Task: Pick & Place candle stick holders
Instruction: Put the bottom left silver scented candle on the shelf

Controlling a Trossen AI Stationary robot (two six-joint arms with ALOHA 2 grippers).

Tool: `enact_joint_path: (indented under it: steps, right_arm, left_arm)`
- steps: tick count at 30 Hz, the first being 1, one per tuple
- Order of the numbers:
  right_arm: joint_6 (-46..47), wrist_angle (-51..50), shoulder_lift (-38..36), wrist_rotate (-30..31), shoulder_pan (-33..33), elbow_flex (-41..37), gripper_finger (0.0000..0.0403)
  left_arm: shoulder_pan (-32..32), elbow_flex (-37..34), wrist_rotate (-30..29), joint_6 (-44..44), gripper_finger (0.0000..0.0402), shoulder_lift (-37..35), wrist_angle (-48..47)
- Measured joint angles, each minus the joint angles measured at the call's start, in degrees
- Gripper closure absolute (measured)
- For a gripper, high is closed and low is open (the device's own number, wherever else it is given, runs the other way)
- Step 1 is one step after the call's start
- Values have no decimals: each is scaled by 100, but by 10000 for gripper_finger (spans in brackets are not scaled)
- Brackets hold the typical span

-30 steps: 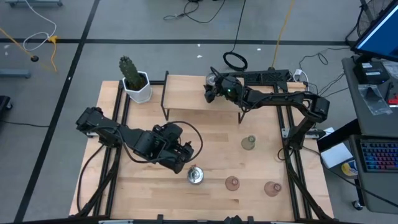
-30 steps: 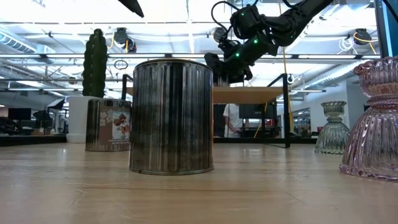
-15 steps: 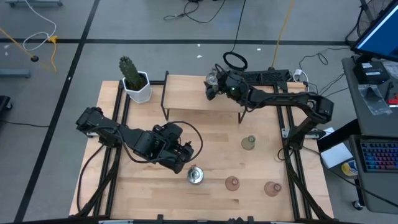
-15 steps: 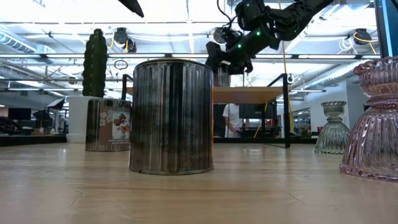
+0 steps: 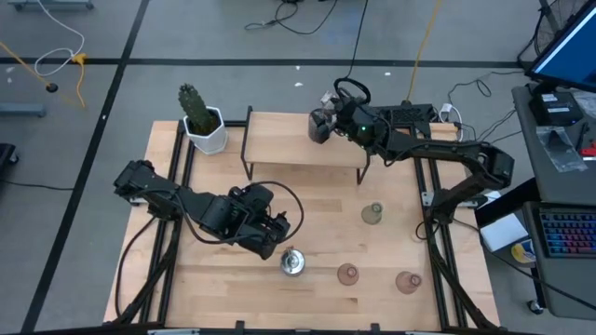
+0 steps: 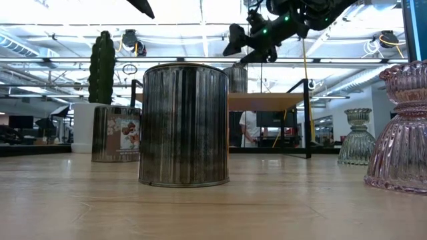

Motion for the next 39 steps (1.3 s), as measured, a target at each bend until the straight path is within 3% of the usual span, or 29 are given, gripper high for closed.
enact_joint_path:
  steps: [4,7,15,20,30,39]
  right_arm:
    - [-63,-71,-97,-9,0,0,43]
    - [136,-309,-169,-59,0,0,82]
    - [709,-644,-231,-1190,-78,0,268]
    - [705,-670,-351,-1363,-153,43,383]
    - [389,-2208,-238,-1648,-430,983,400]
    - [381,-2617,13,-1659,-461,1108,402]
  left_arm:
    - [0,0,-2,-6,23,0,0]
    - [0,0,-3,-12,23,0,1]
    - [0,0,-5,-12,23,0,4]
    - [0,0,-7,-25,23,0,2]
    - [7,0,-7,-10,23,0,2]
    - [7,0,-7,-2,23,0,2]
